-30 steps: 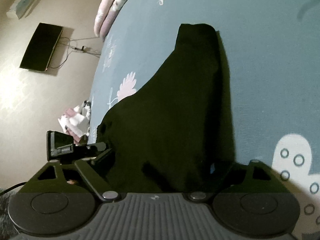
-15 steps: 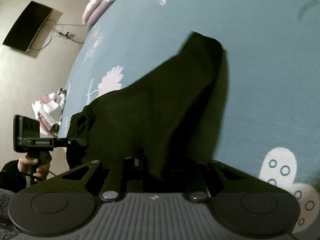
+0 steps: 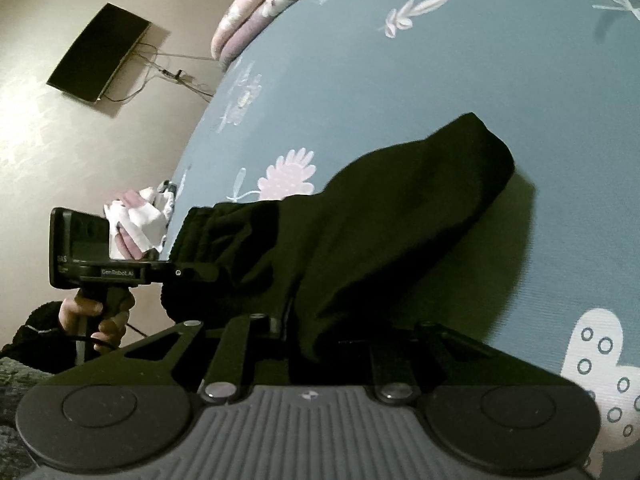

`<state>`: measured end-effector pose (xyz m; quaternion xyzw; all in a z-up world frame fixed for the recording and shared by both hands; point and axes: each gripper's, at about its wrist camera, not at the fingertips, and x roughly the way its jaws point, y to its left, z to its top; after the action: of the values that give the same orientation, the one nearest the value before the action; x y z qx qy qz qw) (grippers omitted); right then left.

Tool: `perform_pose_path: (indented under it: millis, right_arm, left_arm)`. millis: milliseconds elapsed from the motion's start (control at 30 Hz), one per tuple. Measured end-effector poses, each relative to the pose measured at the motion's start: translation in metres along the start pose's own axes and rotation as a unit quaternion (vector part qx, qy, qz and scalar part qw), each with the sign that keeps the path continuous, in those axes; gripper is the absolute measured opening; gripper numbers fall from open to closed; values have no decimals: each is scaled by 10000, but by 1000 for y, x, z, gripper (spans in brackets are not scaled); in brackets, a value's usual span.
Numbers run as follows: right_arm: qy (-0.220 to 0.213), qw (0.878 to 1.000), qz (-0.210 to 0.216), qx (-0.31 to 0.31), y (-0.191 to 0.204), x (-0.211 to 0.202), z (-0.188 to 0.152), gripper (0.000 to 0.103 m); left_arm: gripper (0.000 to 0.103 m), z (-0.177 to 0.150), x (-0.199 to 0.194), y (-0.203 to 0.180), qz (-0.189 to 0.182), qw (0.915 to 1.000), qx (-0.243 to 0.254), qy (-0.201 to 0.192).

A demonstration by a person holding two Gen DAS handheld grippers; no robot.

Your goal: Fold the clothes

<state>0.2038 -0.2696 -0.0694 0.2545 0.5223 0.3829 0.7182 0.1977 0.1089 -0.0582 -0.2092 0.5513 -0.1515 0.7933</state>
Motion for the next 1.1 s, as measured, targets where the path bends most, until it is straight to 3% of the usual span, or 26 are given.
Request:
perform_pose_path:
  millis: [300,500,633,733,1100]
  right_arm:
    - [-413,9991,42,-122,9,-35,-6,20]
    - [-1074,9939,-239,54,1,-78,-21,21]
    - [-1726,9830,-550,286,-8,-117,-42,21]
    - [-2215,9708,-793,478,13,-114,-42,21]
    - [-3669,9074,-1658,1205,9,-132,-69,22]
  left_arm:
    - [35,33,-1,-50,-152,9950,984,-41]
    - [35,68,19,-98,-341,9832,1790,97]
    - [35,91,43,-143,-653,9681,2409,216]
    - [34,109,66,-180,-930,9556,2785,258]
    - [33,131,148,-322,-1586,9038,3932,588]
